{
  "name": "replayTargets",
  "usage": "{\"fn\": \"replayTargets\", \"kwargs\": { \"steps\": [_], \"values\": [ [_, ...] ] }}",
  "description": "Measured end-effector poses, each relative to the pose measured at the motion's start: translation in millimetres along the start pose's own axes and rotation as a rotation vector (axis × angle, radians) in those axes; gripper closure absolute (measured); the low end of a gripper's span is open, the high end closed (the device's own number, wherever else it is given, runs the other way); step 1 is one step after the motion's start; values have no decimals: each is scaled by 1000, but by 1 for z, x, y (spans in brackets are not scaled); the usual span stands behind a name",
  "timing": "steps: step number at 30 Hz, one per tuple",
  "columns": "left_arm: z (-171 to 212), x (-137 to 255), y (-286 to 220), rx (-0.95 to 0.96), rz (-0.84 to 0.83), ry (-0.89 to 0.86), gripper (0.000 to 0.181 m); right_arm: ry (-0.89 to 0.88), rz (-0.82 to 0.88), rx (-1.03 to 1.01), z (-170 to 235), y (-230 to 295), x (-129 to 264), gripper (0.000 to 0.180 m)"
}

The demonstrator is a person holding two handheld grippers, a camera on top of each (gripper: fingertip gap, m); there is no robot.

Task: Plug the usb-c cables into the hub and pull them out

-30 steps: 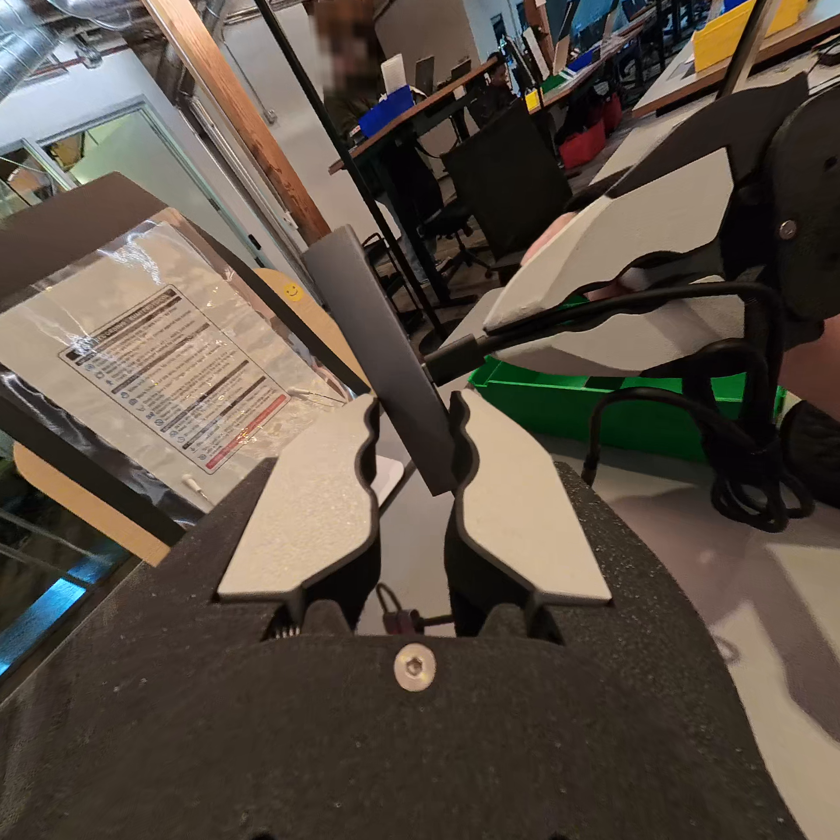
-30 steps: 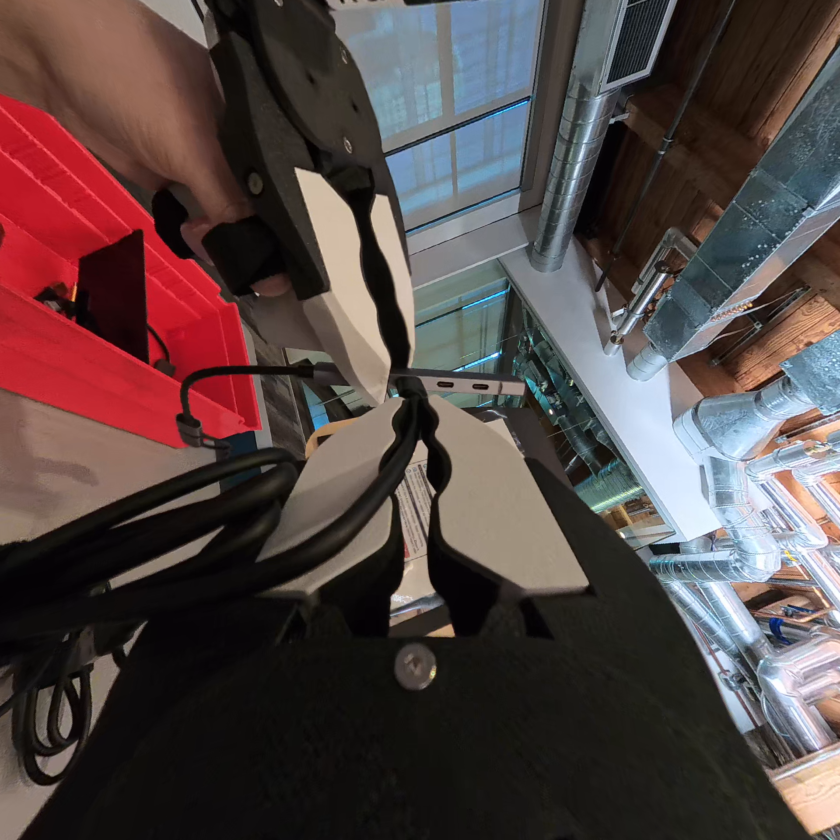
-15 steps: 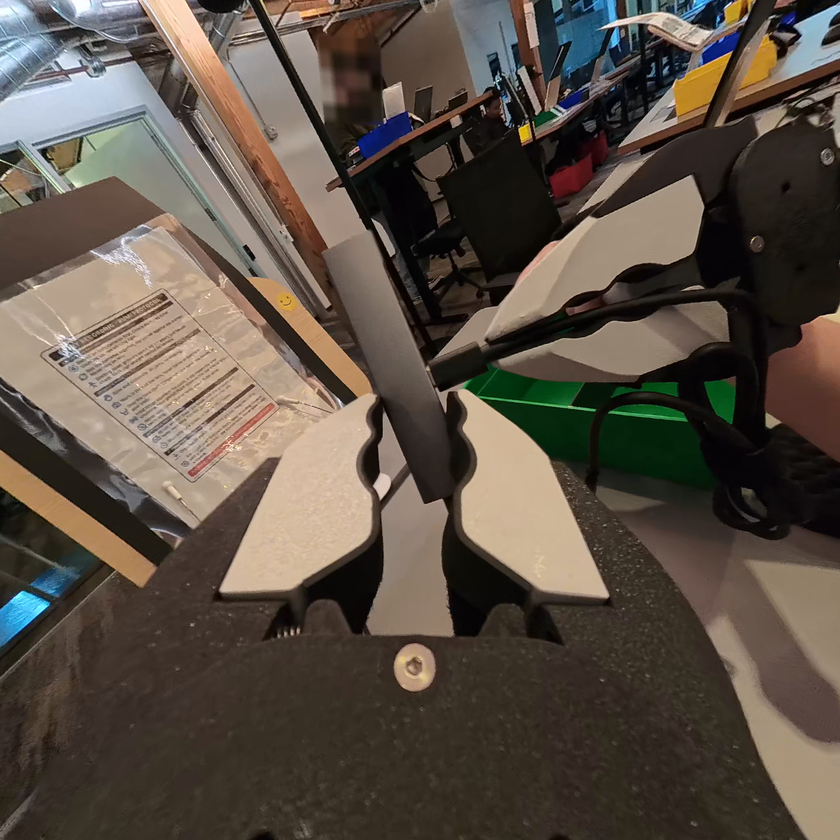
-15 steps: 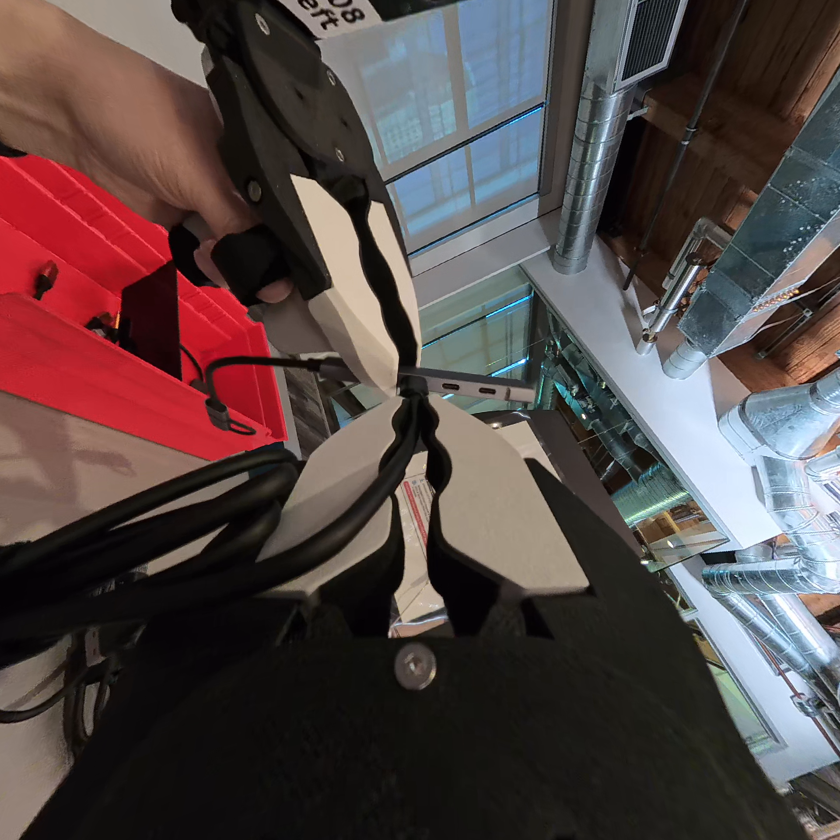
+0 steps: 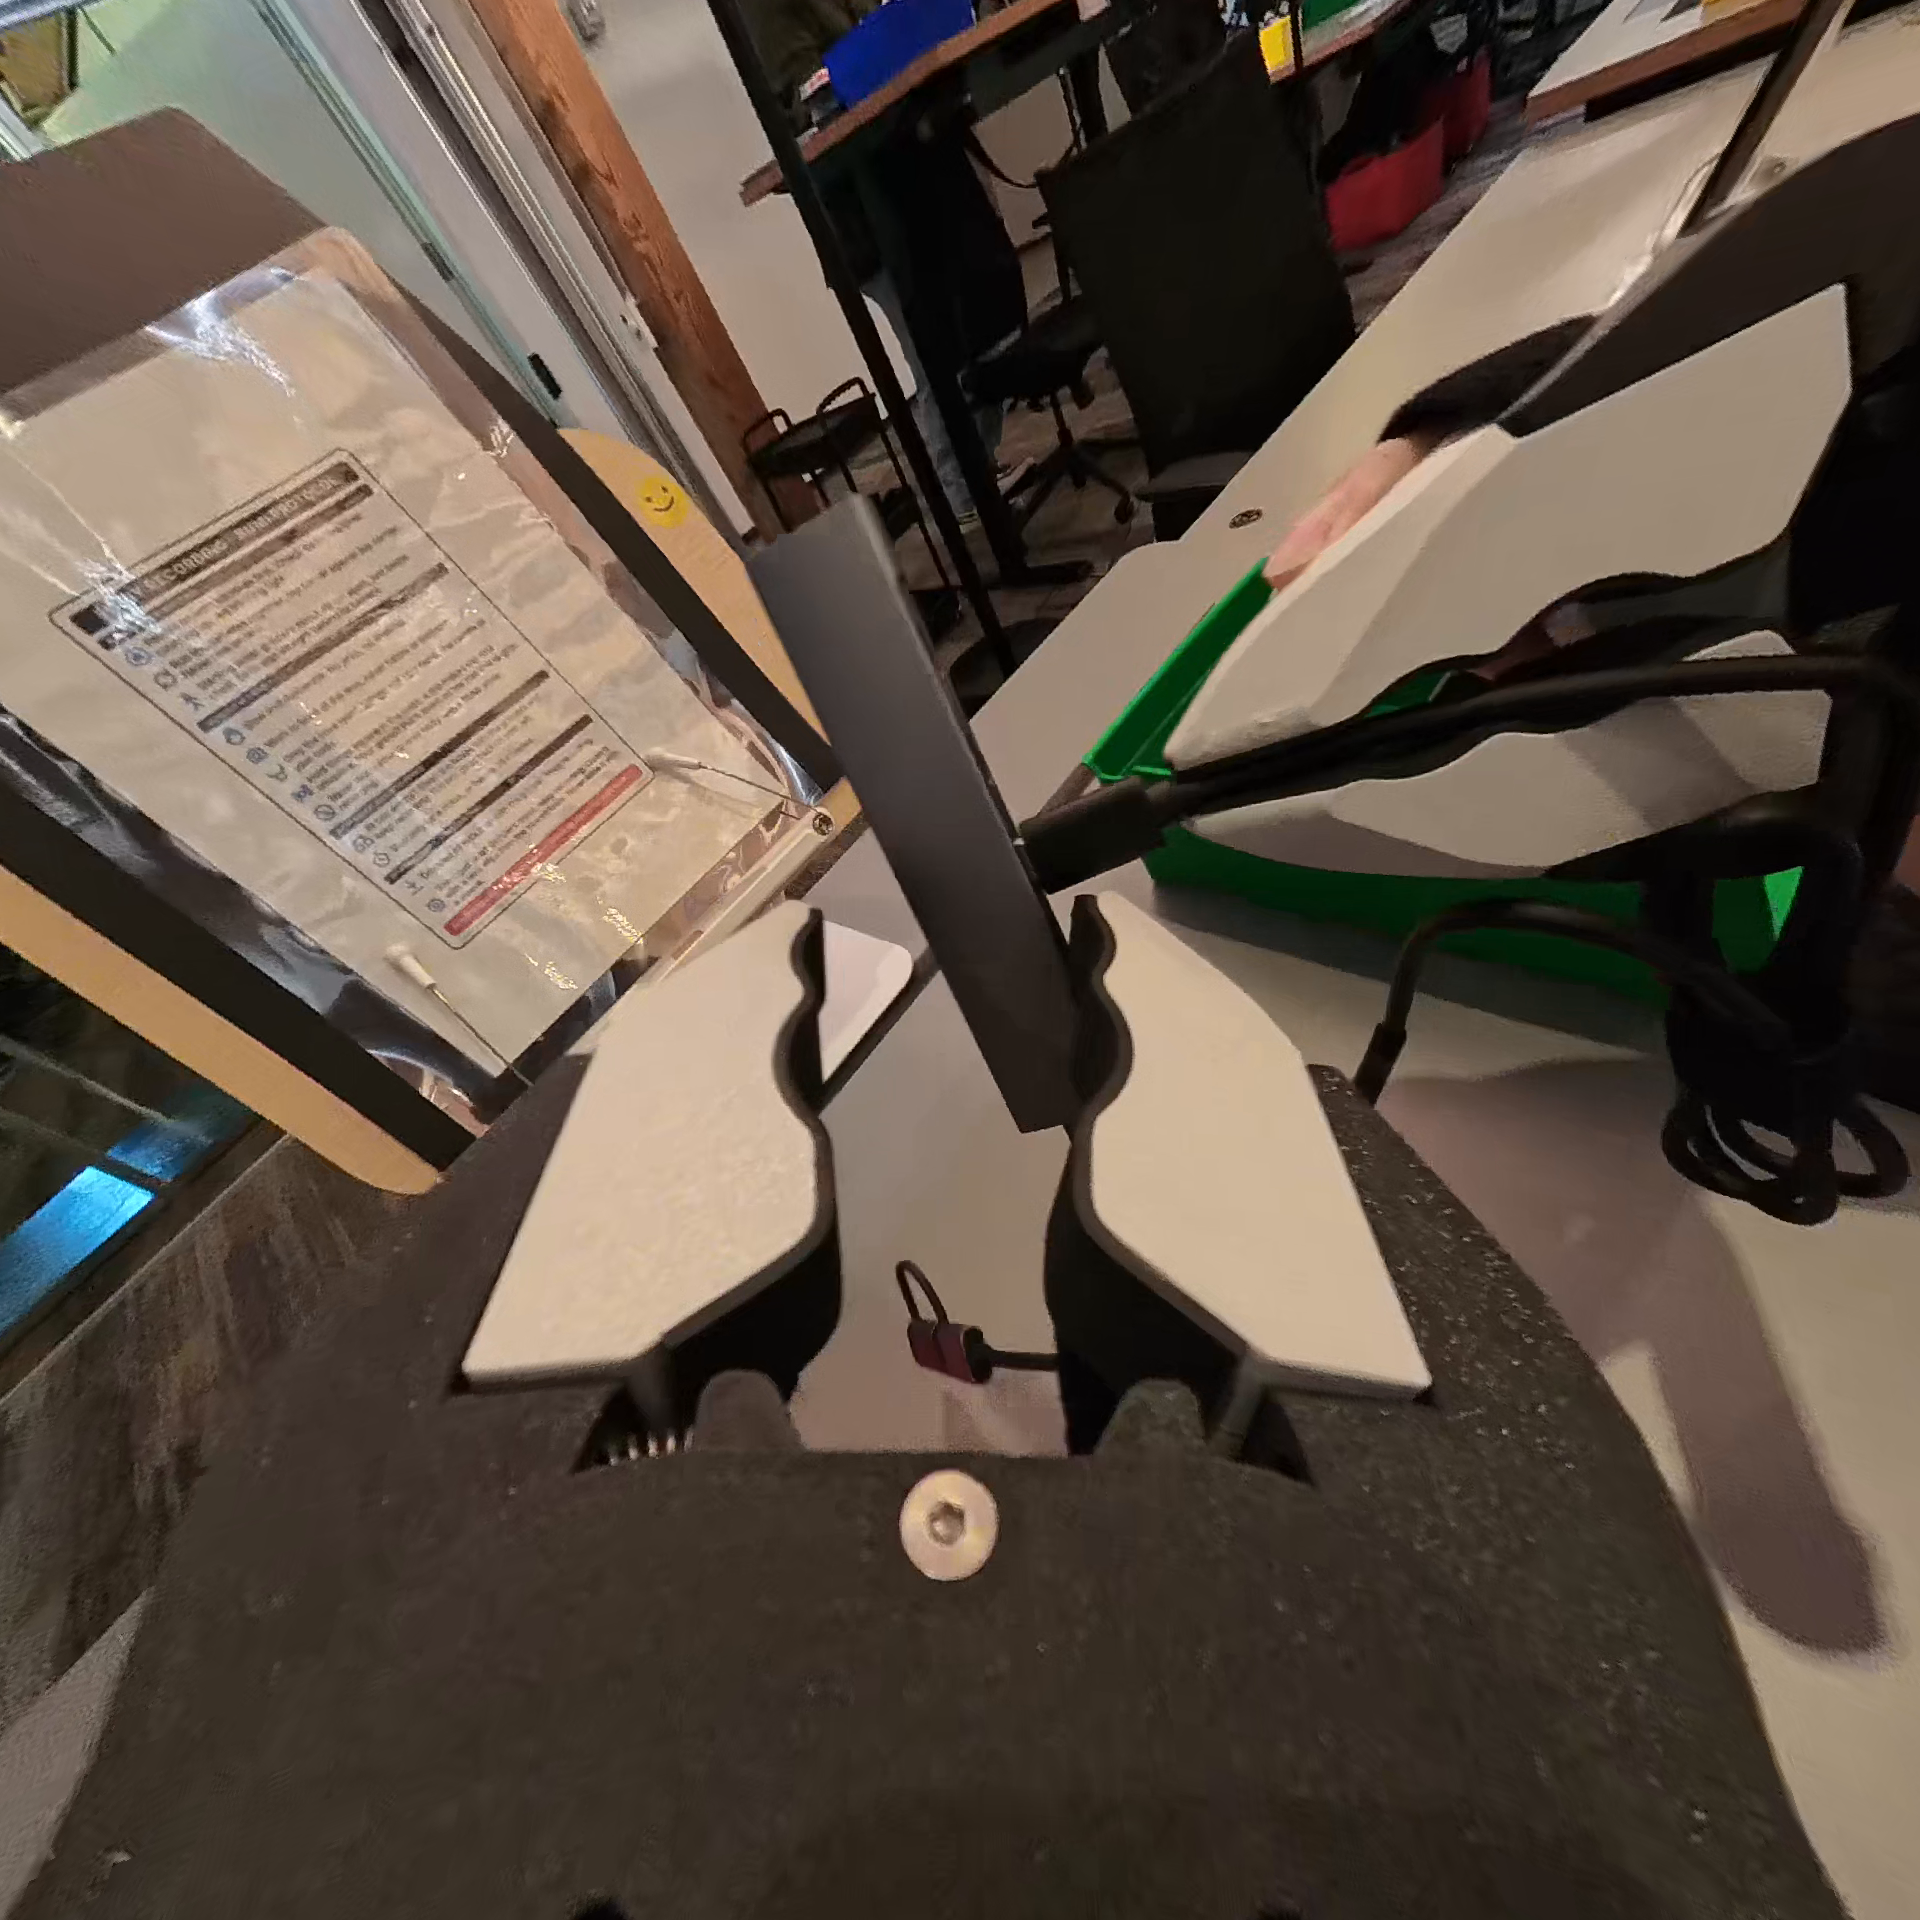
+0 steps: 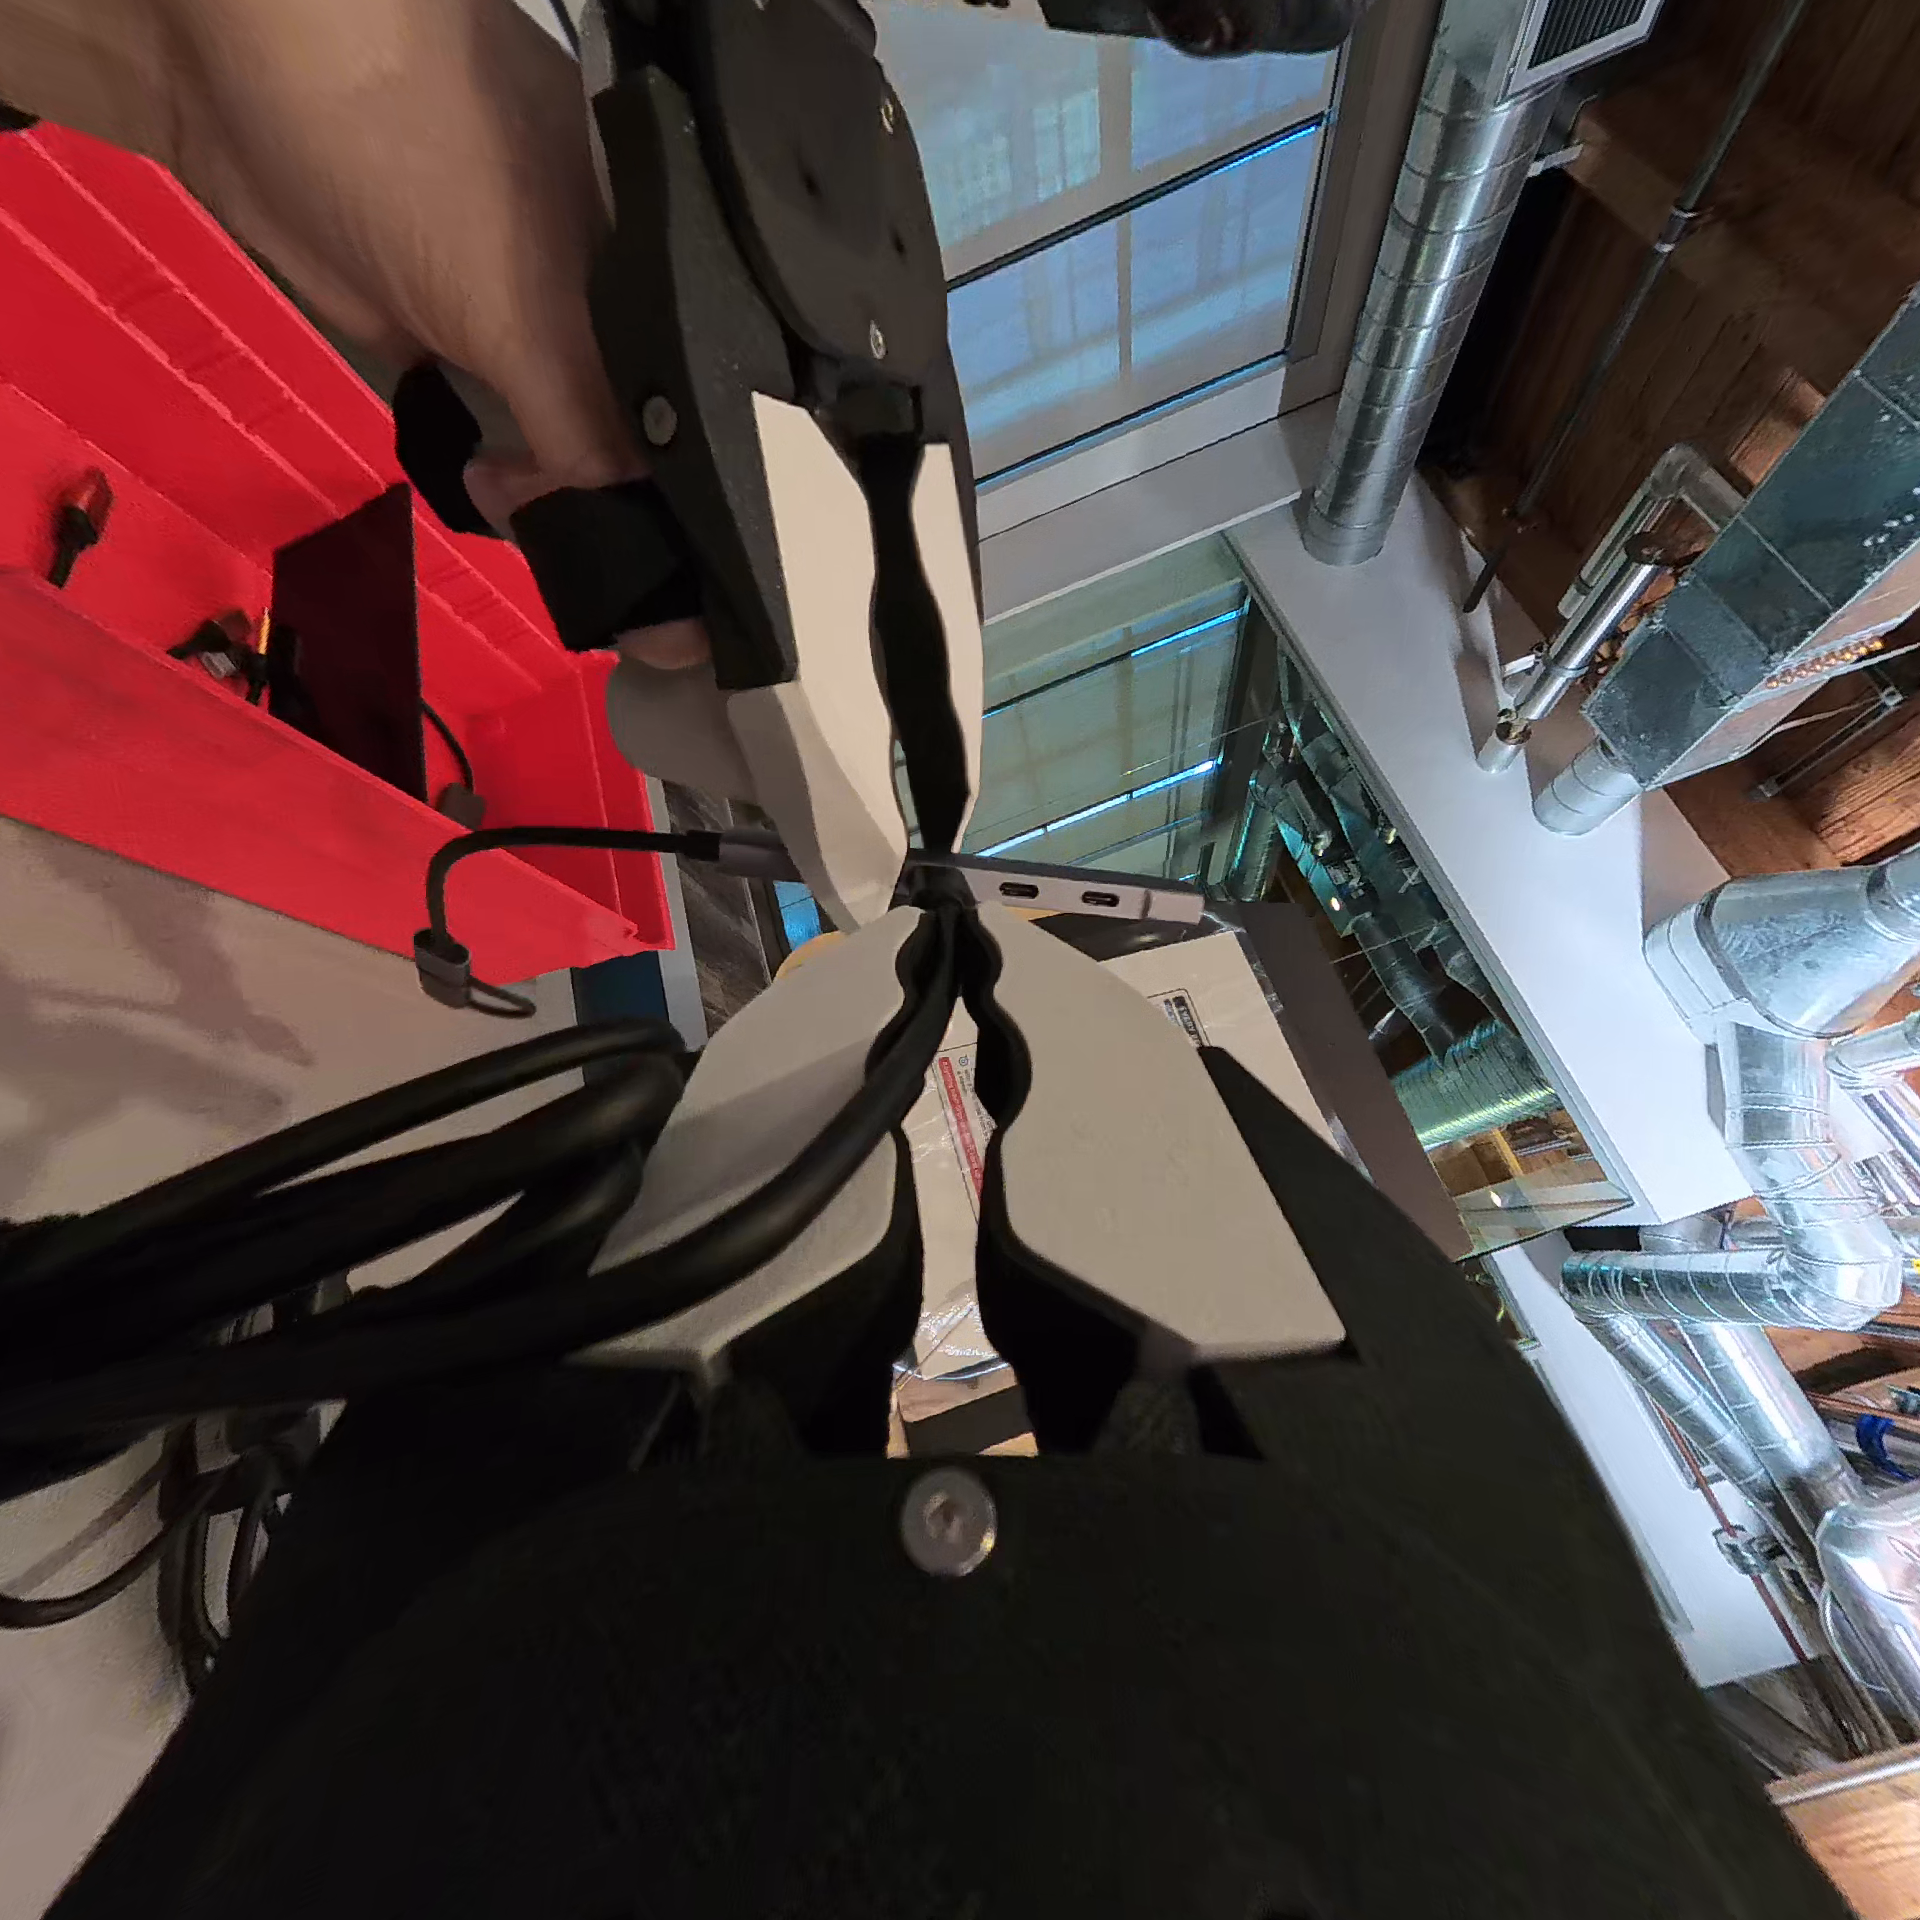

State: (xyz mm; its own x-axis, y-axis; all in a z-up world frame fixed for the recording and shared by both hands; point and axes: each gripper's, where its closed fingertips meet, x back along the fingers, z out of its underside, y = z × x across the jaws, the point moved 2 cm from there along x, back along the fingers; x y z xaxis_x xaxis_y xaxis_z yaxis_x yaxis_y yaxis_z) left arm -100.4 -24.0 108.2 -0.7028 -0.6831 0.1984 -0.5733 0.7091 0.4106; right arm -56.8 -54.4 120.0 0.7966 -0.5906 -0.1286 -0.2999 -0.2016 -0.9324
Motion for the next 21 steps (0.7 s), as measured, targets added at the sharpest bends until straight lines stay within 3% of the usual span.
{"fn": "replayTargets", "kwargs": {
  "steps": [1, 3, 7, 14, 18, 21],
  "values": [
    [0, 0, 1, 12, -1, -3, 133, -2, 2, 0, -1, 0, 0, 175],
    [-1, 2, 6, 31, -20, -18, 121, -8, 12, 0, -3, -1, 1, 175],
    [-2, 4, 9, 73, -19, -26, 113, -9, 38, 14, -4, -4, 1, 175],
    [5, -7, -15, 44, 136, 19, 148, -43, 53, 11, -8, -6, 3, 175],
    [9, -11, -12, 36, 116, 43, 151, -36, 9, -26, 1, -4, 3, 174],
    [15, -11, -14, 76, 175, 92, 153, -1, -123, -72, 5, 6, 4, 168]
  ]
}}
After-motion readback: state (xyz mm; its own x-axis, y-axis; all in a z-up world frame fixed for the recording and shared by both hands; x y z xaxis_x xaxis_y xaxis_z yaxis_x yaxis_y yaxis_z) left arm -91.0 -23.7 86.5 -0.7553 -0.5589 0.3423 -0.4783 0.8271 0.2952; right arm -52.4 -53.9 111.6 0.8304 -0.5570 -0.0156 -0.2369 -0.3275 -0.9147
